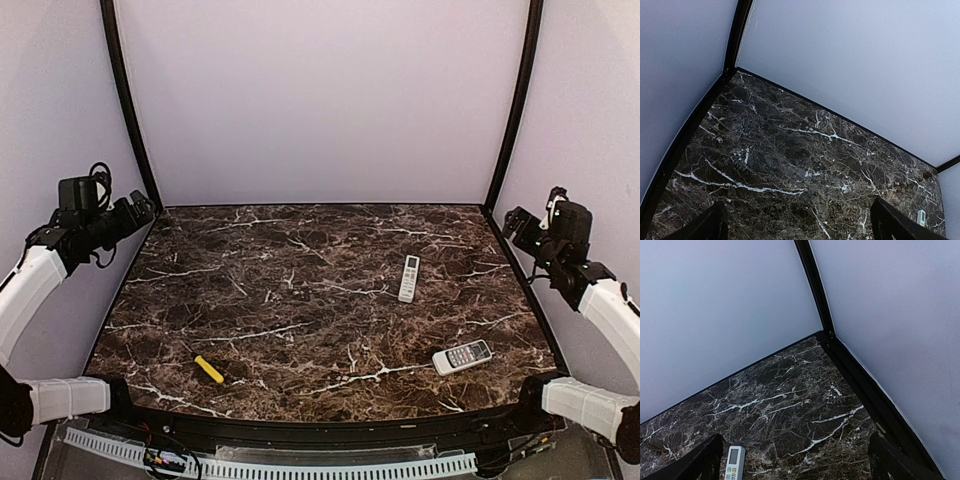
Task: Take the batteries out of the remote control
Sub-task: Pick up the remote control from the center of the board.
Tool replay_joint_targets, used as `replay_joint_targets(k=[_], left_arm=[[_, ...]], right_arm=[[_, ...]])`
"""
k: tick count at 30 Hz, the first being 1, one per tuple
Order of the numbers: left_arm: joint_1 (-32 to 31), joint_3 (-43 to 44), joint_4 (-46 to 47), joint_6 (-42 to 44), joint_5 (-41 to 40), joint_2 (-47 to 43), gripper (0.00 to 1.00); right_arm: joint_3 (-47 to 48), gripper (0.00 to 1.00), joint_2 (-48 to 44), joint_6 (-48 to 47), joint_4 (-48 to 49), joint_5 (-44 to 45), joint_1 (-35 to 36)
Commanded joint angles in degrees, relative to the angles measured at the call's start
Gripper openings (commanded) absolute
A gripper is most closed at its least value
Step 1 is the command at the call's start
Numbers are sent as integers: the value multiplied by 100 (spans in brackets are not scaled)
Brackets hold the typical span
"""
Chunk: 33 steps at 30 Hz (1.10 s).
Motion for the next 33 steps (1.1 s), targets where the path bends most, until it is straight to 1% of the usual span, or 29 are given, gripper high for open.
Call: replay_joint_targets(k=[1, 3, 4, 6, 7, 9, 12, 14, 16, 18, 20, 23, 26, 29, 33], left_arm=[[14, 432, -714, 149, -269, -18, 99], [13, 609, -879, 310, -199, -9, 99], [12, 698, -923, 524, 78, -41, 99], [15, 589, -686, 973, 574, -193, 99], [15, 434, -510, 1030, 614, -322, 99], [15, 324, -410, 1056, 424, -434, 99], [15, 484, -556, 1211, 271, -398, 99], [11, 738, -756, 1384, 279, -304, 99], [14, 929, -842, 1546, 220, -263, 99], [15, 918, -809, 1607, -130, -276, 99], [15, 757, -725, 1636, -610, -305, 99], [15, 644, -735, 1721, -822, -338, 99], [14, 525, -740, 1800, -940, -415, 99], [11, 446, -719, 1838, -926, -500, 99], [15, 367, -686, 1876, -891, -606, 99]], right_arm=[[79, 99, -167, 217, -216, 384, -37], [72, 99, -279, 293, -260, 409, -53], [90, 99, -308, 267, -287, 353, -67], [107, 99, -309, 240, -318, 174, -88], [100, 99, -290, 203, -318, 68, -90], [144, 99, -187, 119, -417, -188, -90], [428, 99, -13, 126, -995, -435, -90], [713, 98, 97, 490, -1666, -365, -88], [1139, 93, 384, 706, -2419, -738, -84], [1413, 90, 668, 1144, -3207, -956, 47], [1455, 89, 914, 1706, -3775, -1135, 348], [1288, 90, 1111, 2484, -4157, -1350, 963], [1090, 92, 1147, 3204, -4539, -1204, 1572], [867, 94, 1098, 3814, -4928, -1192, 1880], [401, 99, 882, 4494, -5065, -1354, 2142]])
